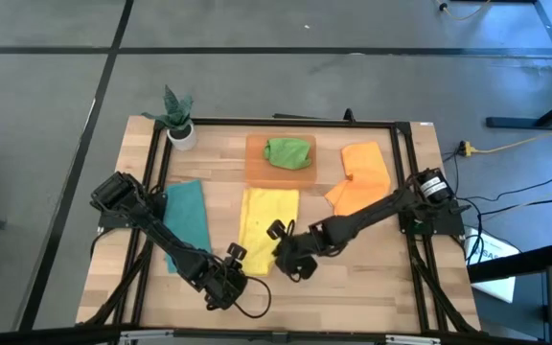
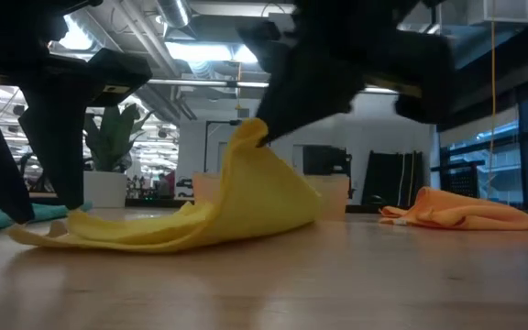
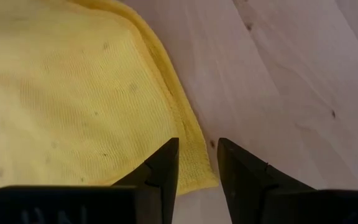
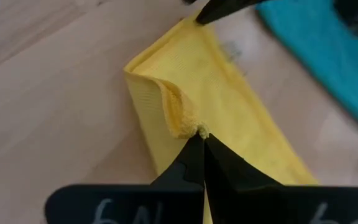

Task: Roll microfiber towels into tight, uniform cylinder then place into a basket
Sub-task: Fold the yellow microfiber cloth

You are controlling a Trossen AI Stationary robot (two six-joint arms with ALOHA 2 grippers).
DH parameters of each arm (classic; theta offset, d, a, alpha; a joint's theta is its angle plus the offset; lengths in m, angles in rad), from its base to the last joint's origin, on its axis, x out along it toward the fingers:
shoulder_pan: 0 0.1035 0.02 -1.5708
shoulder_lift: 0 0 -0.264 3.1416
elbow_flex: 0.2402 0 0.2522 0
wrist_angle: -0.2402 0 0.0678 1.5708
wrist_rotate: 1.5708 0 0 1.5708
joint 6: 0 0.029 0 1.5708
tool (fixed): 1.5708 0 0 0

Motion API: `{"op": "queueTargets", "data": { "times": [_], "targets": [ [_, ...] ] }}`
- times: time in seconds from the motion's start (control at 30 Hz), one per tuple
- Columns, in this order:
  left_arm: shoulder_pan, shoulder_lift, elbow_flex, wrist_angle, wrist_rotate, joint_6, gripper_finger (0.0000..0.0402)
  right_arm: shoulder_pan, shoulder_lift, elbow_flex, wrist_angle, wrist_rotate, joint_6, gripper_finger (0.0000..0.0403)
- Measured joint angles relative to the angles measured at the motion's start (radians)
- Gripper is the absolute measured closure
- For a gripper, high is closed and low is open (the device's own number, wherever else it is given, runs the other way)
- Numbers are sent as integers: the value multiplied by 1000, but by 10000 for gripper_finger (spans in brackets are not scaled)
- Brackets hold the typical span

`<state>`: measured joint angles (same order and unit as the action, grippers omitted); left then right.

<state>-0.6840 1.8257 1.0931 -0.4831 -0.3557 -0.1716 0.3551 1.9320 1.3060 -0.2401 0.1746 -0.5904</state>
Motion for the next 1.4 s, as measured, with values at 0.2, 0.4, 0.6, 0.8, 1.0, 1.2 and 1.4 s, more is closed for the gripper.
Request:
{"op": "queueTargets", "data": {
  "times": [0.2,0.4,0.6,0.8,1.0,1.2,1.4],
  "targets": [
    [-17,0,0,-2,-1,-62,298,-54,0,0,103,-108,-96,403],
    [-37,-1,0,-18,-7,-133,300,-97,0,0,140,-197,-152,403],
    [-40,-2,0,-74,-29,-191,298,-117,0,0,142,-197,-197,403],
    [-41,-61,0,-243,-97,-363,300,-117,0,0,139,-197,-192,403],
    [-58,-79,0,-312,-235,-423,298,-117,0,0,139,-196,-191,403],
    [-40,-20,0,-256,-237,-422,299,-117,-1,0,139,-196,-200,403],
    [-30,36,0,-256,-206,-423,298,-118,-2,0,153,-203,-202,403]
  ]
}}
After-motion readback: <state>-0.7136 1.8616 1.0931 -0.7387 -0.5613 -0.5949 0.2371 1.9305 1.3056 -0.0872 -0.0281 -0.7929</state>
